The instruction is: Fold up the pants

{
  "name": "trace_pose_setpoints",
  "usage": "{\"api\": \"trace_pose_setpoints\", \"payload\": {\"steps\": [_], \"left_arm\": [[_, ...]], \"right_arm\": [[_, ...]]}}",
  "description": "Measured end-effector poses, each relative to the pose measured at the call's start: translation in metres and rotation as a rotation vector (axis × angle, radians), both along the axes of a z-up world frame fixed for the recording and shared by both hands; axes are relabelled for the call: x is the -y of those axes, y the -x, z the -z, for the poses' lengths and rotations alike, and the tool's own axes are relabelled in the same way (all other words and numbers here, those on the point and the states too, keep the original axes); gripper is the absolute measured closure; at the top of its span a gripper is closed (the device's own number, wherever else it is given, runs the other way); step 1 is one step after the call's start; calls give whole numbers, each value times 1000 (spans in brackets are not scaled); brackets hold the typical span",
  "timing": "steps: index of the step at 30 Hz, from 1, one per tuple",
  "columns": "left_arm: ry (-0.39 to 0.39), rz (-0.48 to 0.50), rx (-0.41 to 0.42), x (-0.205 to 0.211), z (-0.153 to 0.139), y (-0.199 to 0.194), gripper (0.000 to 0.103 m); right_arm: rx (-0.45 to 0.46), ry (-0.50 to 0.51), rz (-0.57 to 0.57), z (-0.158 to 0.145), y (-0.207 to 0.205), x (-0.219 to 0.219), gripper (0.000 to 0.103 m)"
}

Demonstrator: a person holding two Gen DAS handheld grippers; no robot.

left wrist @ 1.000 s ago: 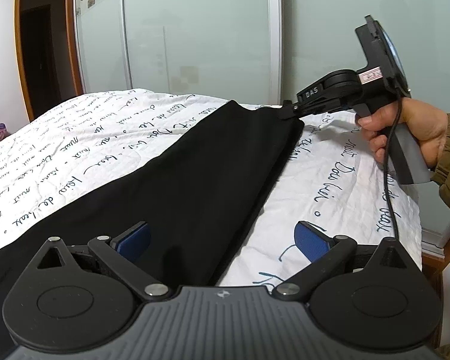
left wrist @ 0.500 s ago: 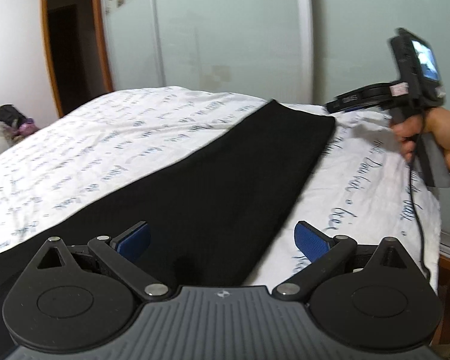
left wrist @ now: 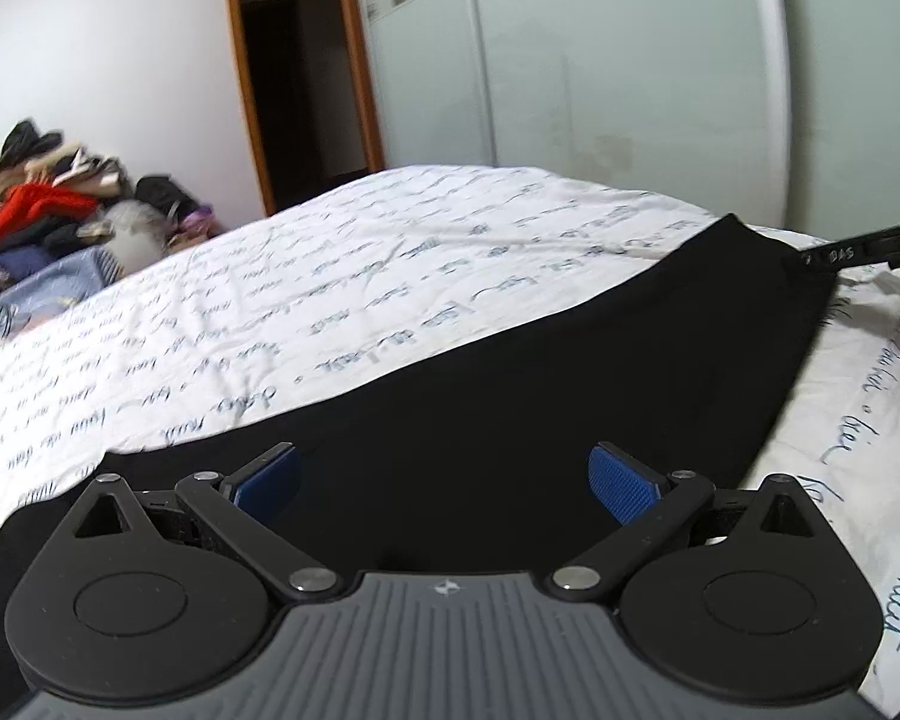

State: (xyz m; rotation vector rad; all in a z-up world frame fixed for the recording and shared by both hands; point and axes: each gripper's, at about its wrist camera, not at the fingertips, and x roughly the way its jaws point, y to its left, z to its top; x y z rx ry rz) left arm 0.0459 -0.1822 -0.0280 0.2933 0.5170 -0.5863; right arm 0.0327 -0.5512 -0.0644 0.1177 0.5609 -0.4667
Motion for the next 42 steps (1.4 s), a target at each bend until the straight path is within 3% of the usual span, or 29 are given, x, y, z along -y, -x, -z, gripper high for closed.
{"api": "trace_pose_setpoints", "payload": {"steps": [6, 11, 12, 14, 17, 20, 22, 23, 25, 27, 31, 33, 34, 38, 41, 42], "left_arm": [[30, -11, -24, -9, -2, -3, 0], [2, -74, 10, -19, -6, -13, 0], [-2, -90, 15, -23, -7, -18, 0], [-9, -129, 16, -32, -8, -28, 0], [-28, -180, 9, -48, -7, -43, 0], [-31, -230, -5, -72, -8, -53, 0], [-8, -255, -30, -90, -8, -58, 0], [8, -273, -46, -101, -7, -61, 0], [58, -306, -93, -123, -4, -68, 0], [133, -358, -157, -147, 0, -76, 0], [406, -470, -335, -199, 11, -88, 0], [475, -498, -384, -214, 18, -90, 0], [462, -494, -371, -215, 20, -88, 0], [271, -504, -253, -197, 12, -74, 0], [302, -437, -217, -197, 0, -71, 0], [319, -417, -227, -197, -4, -75, 0]], "right_arm": [[34, 61, -163, -16, -43, -26, 69], [-66, 91, -319, -2, -90, -43, 61], [-90, 106, -317, 3, -96, -42, 60], [-90, 116, -283, 5, -94, -36, 41], [-85, 132, -190, 12, -90, -21, 33], [-68, 90, -163, 13, -84, -12, 36], [-66, 167, -108, 2, -81, -27, 48], [-34, 199, -109, -6, -78, -38, 50], [78, 178, -194, -28, -63, -64, 50], [140, 121, -355, -45, -63, -97, 50], [127, 138, -693, -55, -88, -181, 52], [104, 141, -843, -52, -105, -223, 52], [92, 152, -905, -50, -112, -245, 53], [8, 204, -1070, -35, -139, -310, 44], [-50, 261, -1110, -15, -142, -335, 30], [-64, 290, -1106, -7, -143, -339, 29]]}}
